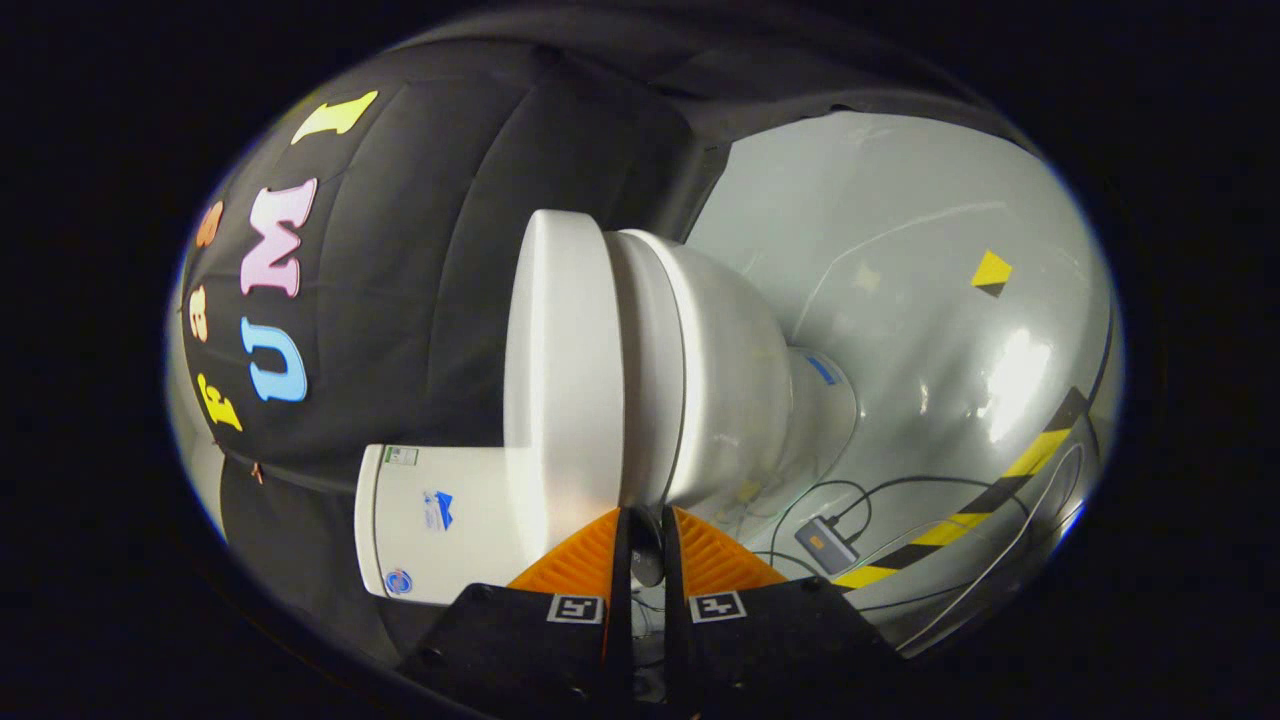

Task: Open the toilet lid.

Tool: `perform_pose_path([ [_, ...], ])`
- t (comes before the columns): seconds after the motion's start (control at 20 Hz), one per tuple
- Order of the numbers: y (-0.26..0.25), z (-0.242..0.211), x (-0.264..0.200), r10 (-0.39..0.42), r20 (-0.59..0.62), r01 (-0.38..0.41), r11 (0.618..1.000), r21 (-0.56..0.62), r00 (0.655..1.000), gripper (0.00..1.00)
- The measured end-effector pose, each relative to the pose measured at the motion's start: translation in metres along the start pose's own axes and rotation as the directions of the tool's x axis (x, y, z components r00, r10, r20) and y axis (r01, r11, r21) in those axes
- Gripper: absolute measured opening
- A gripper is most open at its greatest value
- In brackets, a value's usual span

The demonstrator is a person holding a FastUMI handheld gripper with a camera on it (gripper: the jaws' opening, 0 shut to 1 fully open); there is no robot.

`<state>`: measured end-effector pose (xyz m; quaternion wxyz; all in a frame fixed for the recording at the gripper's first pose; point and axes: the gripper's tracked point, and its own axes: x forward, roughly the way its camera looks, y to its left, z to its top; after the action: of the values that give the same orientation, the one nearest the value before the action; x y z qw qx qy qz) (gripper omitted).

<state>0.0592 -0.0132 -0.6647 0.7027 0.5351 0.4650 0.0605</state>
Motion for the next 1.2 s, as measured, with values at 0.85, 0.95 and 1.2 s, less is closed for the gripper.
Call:
perform_pose_path([
  [0.85,0.087,-0.001,-0.039,-0.182,0.132,0.214,0.932,-0.292,0.974,0.06],
  [0.95,0.107,-0.004,-0.046,-0.210,0.158,0.251,0.915,-0.316,0.965,0.06],
  [1.2,0.148,-0.017,-0.055,-0.298,0.241,0.377,0.819,-0.433,0.924,0.05],
])
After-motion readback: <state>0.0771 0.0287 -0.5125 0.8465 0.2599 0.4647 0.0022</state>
